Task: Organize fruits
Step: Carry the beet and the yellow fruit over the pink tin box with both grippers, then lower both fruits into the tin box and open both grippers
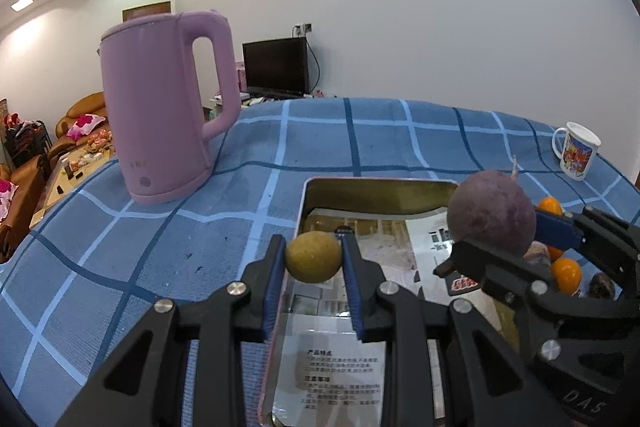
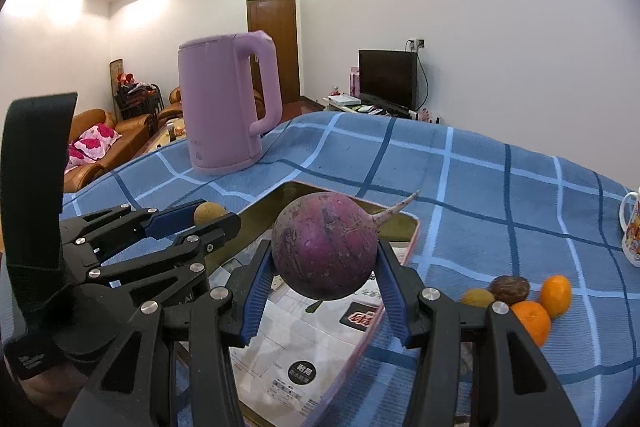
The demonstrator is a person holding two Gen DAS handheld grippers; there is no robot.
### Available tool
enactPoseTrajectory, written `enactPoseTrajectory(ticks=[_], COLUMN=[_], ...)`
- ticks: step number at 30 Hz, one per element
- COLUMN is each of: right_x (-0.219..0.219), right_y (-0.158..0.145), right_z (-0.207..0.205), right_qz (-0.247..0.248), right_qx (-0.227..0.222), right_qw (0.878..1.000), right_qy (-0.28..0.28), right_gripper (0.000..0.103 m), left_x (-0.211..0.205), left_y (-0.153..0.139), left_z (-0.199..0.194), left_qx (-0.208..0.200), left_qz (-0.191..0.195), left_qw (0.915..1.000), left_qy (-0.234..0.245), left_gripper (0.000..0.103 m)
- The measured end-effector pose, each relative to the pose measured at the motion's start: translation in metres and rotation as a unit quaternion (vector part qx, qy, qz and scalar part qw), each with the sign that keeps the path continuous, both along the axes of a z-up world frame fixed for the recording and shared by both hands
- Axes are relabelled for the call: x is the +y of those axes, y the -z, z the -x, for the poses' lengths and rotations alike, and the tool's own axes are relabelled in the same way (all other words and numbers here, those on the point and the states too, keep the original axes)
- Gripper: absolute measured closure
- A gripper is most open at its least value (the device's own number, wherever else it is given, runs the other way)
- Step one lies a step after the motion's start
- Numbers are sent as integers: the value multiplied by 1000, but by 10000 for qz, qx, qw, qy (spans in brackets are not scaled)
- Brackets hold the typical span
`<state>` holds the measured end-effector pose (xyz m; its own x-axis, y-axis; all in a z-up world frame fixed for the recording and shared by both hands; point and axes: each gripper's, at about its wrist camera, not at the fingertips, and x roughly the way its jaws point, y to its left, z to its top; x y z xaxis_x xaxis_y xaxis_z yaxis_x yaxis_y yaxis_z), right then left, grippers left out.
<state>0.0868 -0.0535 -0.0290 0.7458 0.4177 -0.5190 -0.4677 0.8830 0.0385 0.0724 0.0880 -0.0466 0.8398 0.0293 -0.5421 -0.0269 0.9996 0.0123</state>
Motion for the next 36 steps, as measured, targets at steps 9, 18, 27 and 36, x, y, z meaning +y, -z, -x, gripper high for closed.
enactPoseTrajectory(ticks=[9,18,27,36], right_x=[7,12,11,14], right_y=[13,19,25,25], right_z=[-14,-25,-33,-33], right_qz=[32,89,75,181], right_qx=[229,529,772,696], right_qw=[9997,9985,9970,9973], right_qy=[103,78,6,124], right_gripper=[51,51,50,42], left_x=[6,7,8,15], left_y=[3,7,7,8], left_z=[-11,-17,-19,-22], left_qx=[221,325,400,431], left_qz=[33,32,77,245], left_qw=[9997,9994,9990,9987], left_qy=[31,105,186,68], left_gripper=[73,73,74,70])
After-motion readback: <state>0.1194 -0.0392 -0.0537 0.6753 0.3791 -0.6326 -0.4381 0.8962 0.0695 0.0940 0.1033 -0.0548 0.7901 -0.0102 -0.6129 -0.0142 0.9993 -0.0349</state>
